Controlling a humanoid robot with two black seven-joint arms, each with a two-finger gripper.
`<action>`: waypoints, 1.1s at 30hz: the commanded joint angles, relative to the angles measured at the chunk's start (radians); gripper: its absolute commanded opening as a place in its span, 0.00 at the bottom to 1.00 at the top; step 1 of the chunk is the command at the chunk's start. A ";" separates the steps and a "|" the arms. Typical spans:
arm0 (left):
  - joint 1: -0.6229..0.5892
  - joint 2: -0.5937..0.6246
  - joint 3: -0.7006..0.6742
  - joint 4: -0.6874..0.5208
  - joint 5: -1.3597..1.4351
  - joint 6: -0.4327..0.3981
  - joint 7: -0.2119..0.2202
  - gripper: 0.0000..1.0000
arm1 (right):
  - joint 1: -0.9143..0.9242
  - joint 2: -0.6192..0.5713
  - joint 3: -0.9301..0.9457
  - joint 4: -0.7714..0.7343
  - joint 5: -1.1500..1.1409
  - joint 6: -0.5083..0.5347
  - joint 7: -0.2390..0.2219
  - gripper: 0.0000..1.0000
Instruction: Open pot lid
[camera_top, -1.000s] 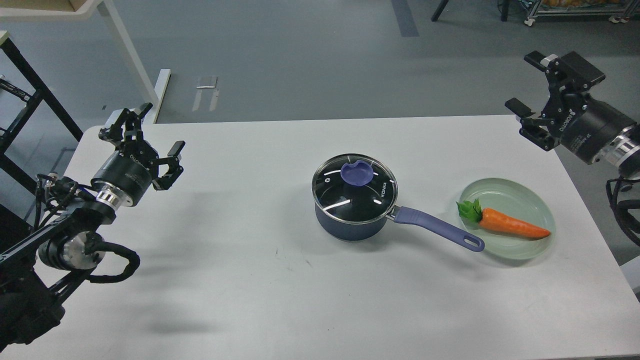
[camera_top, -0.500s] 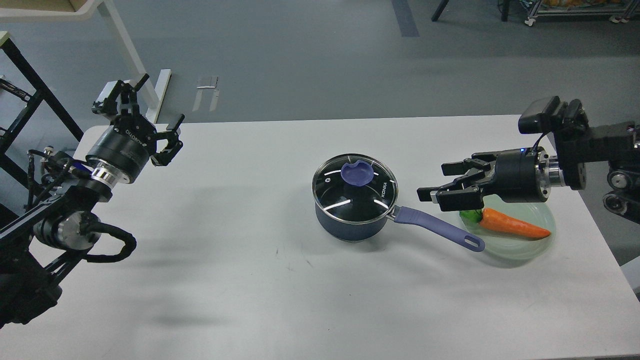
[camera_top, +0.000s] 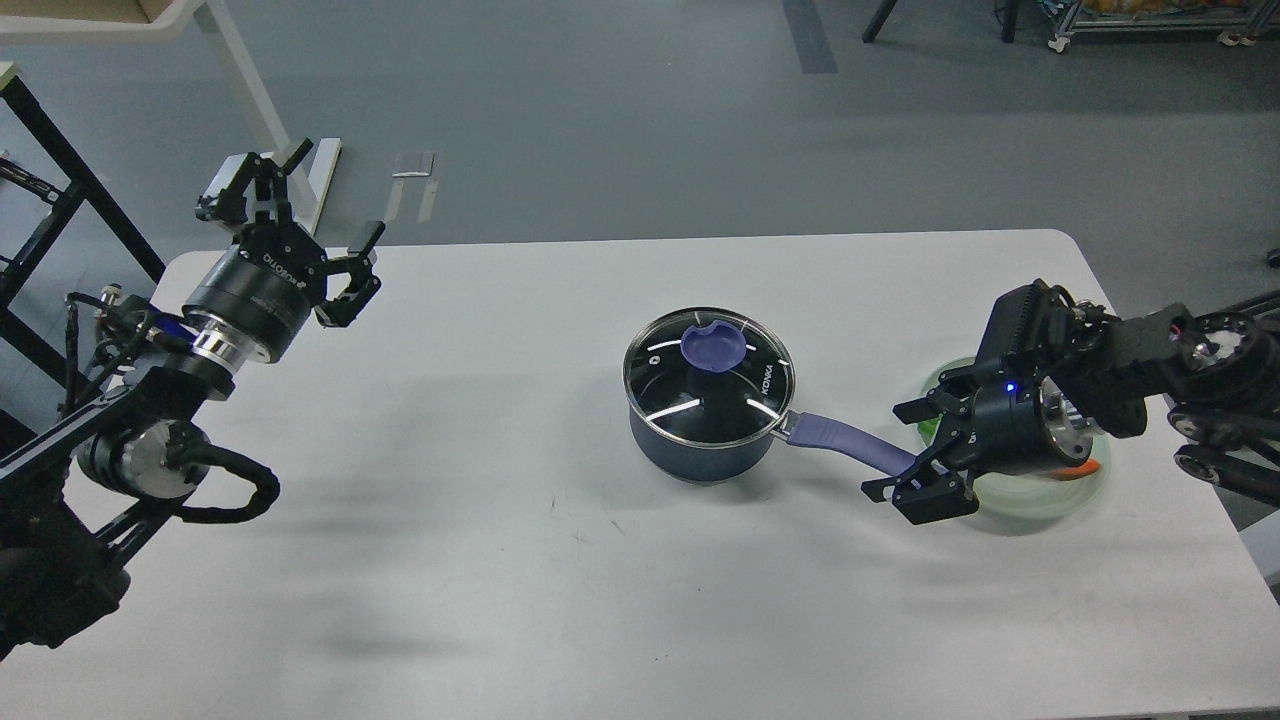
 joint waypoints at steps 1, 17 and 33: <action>0.000 0.001 0.000 -0.010 0.000 0.002 0.000 0.99 | -0.006 0.014 -0.008 -0.013 -0.001 -0.001 0.000 0.90; -0.047 -0.003 0.000 -0.010 0.424 -0.002 -0.049 0.99 | -0.013 0.008 -0.023 -0.013 0.005 -0.013 0.000 0.25; -0.651 -0.123 0.611 0.001 1.540 0.189 -0.079 1.00 | -0.016 0.011 -0.023 -0.013 0.008 -0.019 0.000 0.26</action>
